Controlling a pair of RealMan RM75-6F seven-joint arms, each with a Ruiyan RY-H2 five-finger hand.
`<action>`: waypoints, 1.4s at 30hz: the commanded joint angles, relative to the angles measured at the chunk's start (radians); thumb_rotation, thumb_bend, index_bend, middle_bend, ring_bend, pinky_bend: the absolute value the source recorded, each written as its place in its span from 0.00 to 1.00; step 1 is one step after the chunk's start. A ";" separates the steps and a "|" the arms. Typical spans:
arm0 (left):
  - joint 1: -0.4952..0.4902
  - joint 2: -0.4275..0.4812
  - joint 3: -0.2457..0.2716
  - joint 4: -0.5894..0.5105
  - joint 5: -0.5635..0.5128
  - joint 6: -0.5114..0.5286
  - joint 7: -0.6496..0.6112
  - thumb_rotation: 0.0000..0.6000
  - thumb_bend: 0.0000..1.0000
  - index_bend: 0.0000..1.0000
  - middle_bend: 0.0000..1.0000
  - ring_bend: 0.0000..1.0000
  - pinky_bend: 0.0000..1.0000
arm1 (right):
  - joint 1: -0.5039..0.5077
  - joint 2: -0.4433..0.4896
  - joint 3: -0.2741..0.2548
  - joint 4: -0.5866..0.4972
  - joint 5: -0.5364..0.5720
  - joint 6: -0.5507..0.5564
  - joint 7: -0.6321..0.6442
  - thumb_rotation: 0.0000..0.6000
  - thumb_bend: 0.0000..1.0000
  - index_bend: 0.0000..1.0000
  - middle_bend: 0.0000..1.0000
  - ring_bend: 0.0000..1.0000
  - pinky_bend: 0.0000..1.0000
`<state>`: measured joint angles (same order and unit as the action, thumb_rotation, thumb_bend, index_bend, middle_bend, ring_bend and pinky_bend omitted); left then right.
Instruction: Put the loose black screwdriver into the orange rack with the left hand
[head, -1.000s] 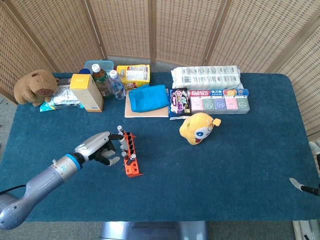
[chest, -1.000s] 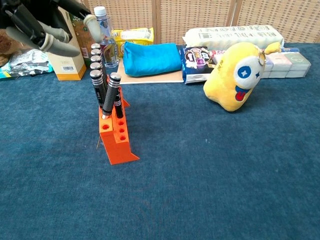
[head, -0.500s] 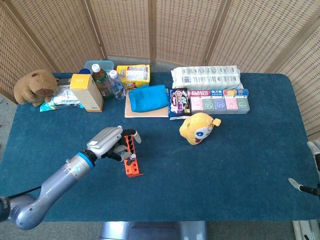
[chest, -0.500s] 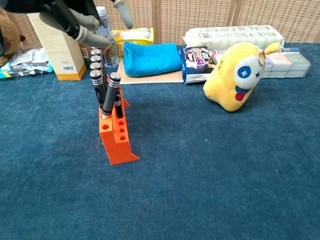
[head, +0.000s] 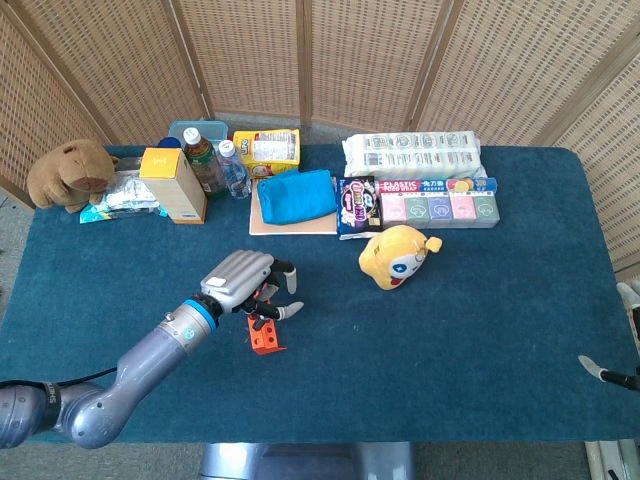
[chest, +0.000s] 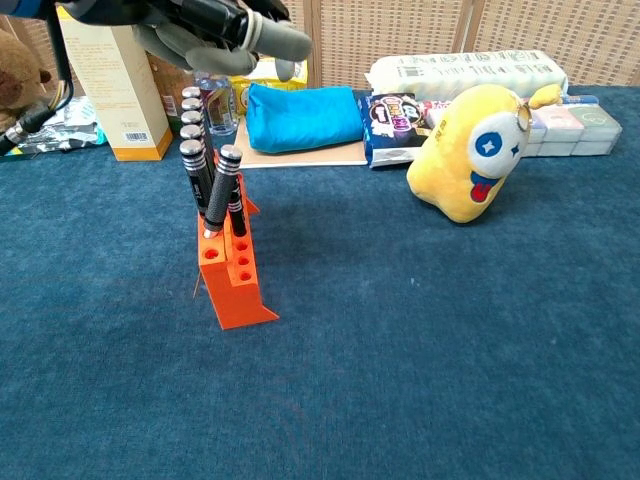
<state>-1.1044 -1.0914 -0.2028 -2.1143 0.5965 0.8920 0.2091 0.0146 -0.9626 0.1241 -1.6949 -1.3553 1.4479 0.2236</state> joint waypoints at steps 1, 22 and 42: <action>-0.019 -0.012 0.021 -0.001 -0.018 0.016 0.043 0.31 0.28 0.52 0.87 0.97 1.00 | -0.001 0.000 0.000 0.000 -0.001 0.001 0.001 1.00 0.09 0.07 0.03 0.00 0.00; -0.061 -0.088 0.090 0.090 0.175 0.024 0.239 0.00 0.22 0.60 0.84 0.96 1.00 | 0.003 -0.003 0.000 0.002 0.007 -0.009 -0.005 1.00 0.09 0.07 0.03 0.00 0.00; -0.023 -0.141 0.176 0.155 0.488 0.111 0.515 0.00 0.11 0.61 0.63 0.87 1.00 | 0.005 -0.003 0.001 -0.002 0.017 -0.016 -0.016 1.00 0.09 0.07 0.03 0.00 0.00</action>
<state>-1.1331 -1.2234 -0.0269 -1.9687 1.0754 0.9971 0.7165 0.0195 -0.9655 0.1251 -1.6968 -1.3388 1.4319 0.2081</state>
